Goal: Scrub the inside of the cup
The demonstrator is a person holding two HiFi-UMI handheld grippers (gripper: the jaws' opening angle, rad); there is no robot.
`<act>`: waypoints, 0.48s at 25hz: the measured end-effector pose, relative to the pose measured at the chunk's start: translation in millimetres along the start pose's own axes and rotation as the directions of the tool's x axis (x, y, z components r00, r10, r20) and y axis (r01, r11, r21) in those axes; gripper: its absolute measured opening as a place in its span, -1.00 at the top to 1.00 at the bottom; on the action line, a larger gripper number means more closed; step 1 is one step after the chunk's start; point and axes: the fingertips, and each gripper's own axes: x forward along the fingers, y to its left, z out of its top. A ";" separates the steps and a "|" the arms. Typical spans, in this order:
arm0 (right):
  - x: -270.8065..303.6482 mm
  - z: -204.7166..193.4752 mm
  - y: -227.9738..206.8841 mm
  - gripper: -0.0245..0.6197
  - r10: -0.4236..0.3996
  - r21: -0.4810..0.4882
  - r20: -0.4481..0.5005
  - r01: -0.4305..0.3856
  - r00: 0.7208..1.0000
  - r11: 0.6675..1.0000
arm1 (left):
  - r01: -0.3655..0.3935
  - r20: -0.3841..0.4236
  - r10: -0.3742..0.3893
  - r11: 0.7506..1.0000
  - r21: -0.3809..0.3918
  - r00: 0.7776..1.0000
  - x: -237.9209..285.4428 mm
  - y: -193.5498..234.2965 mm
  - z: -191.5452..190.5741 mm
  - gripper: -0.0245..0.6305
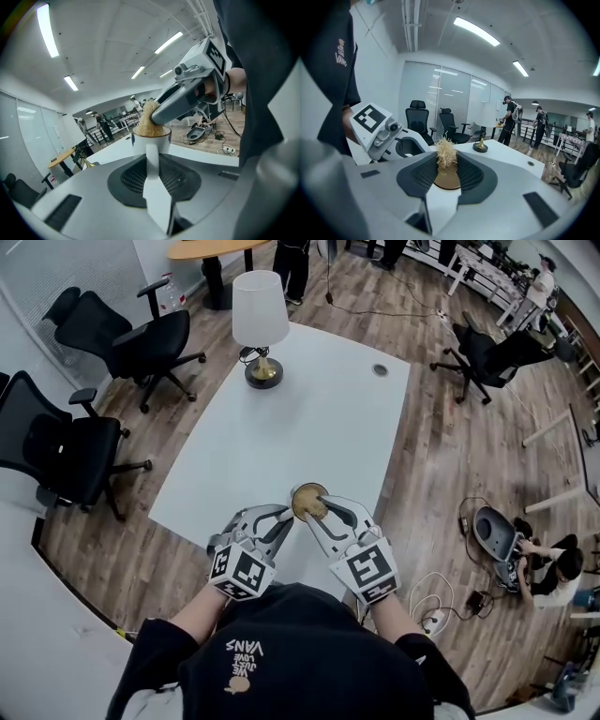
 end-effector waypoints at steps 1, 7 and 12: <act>0.5 0.8 -3.9 0.56 -0.014 -0.001 0.001 0.014 1.000 1.000 | -0.003 0.003 0.003 1.000 -0.002 1.000 -0.7 -0.6 1.1 0.72; -1.1 -9.1 -6.6 0.56 -0.053 -0.069 -0.083 0.047 0.995 0.997 | -0.033 0.018 0.034 0.999 -0.031 0.999 -4.8 7.1 2.9 0.72; 5.4 -5.6 6.9 0.56 0.022 -0.007 -0.067 -0.023 0.998 1.000 | -0.023 0.006 0.023 0.999 -0.028 1.000 -3.6 3.2 -0.4 0.72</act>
